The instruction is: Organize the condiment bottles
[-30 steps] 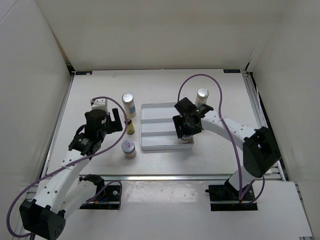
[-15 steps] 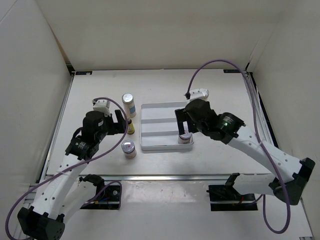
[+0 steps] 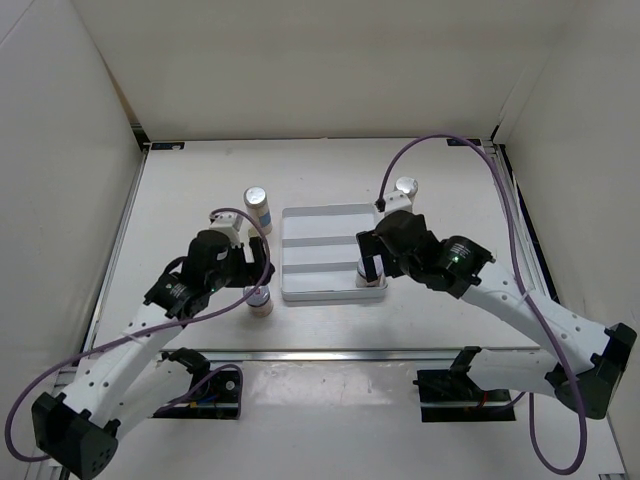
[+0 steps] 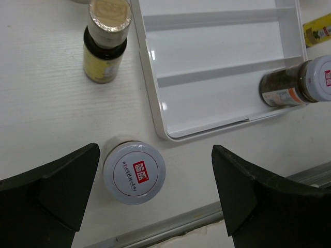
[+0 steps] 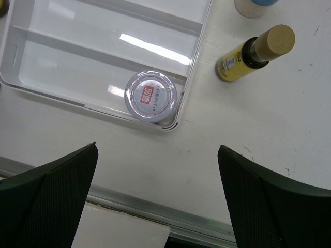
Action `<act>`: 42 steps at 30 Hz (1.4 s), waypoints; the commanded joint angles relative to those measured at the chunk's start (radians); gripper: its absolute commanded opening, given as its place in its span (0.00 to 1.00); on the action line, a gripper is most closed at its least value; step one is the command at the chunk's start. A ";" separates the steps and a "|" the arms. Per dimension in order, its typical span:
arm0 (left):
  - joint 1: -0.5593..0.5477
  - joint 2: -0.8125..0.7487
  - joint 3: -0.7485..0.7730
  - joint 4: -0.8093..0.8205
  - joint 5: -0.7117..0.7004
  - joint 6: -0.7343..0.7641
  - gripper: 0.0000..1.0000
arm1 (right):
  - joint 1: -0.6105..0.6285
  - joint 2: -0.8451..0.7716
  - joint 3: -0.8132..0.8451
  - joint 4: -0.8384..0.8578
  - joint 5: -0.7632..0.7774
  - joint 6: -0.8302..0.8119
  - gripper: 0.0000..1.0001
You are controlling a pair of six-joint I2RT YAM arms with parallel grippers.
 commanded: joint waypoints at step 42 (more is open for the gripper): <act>-0.146 0.174 0.178 -0.156 -0.197 -0.102 0.38 | 0.001 -0.049 -0.045 -0.049 0.050 0.026 1.00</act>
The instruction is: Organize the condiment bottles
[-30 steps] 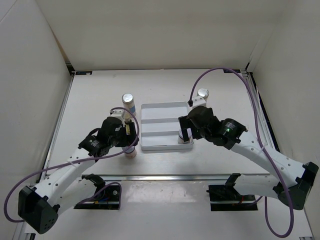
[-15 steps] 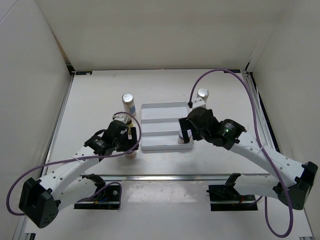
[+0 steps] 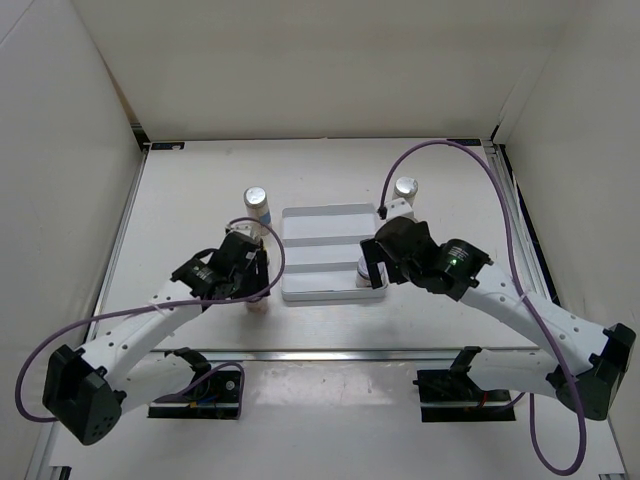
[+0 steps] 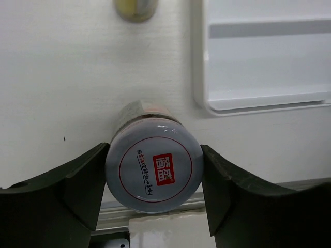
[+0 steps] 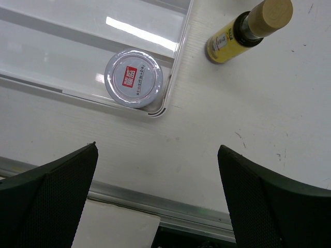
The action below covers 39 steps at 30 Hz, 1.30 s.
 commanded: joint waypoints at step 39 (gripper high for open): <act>0.026 0.420 0.364 0.231 0.314 0.317 1.00 | -0.030 -0.064 0.085 -0.102 0.135 0.041 1.00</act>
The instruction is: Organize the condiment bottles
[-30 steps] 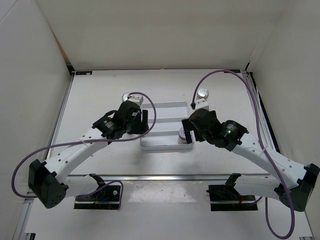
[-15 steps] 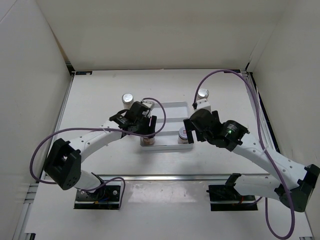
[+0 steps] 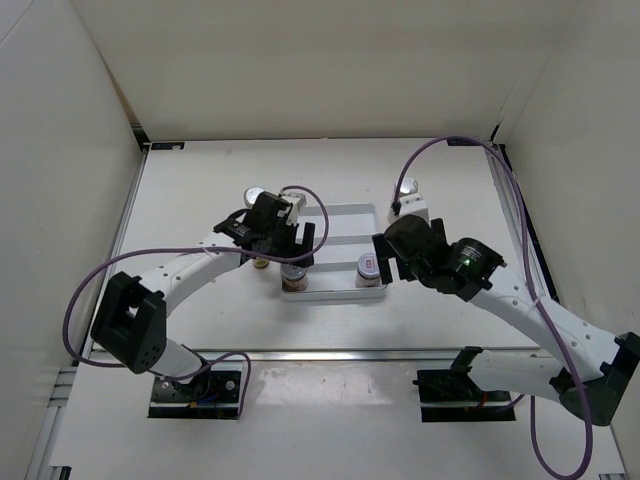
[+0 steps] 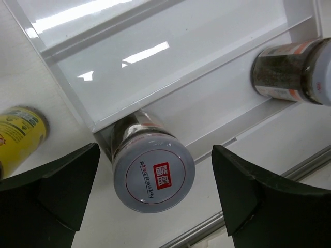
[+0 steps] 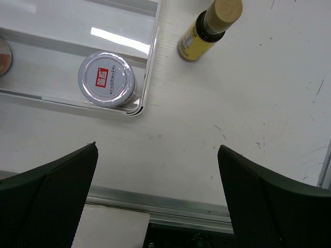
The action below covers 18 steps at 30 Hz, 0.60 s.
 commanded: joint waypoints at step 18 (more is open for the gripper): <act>0.094 -0.756 -0.180 -0.135 -0.549 0.196 1.00 | -0.387 0.101 0.198 -0.038 -0.163 -0.093 1.00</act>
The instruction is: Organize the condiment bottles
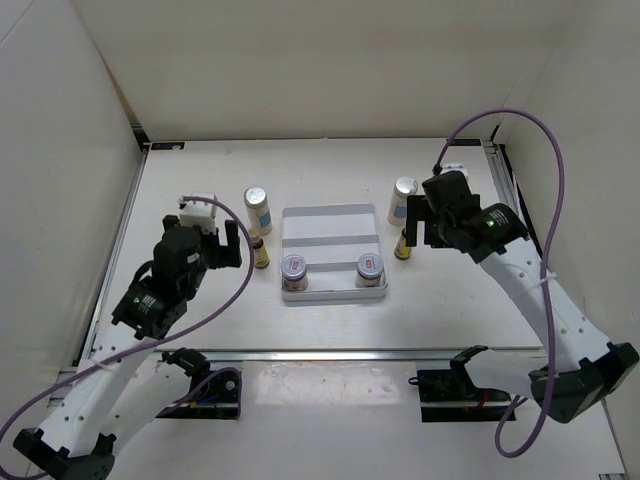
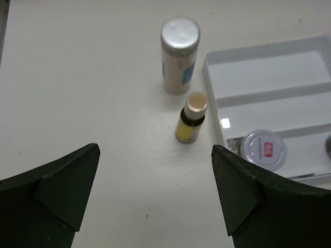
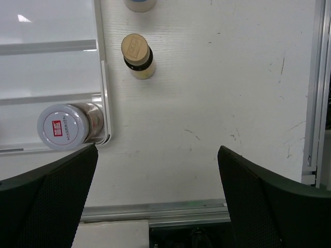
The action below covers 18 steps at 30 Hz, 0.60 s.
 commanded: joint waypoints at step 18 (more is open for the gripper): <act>0.009 -0.070 -0.137 0.020 -0.142 -0.040 1.00 | -0.189 0.399 -0.038 0.352 -0.244 -0.149 0.80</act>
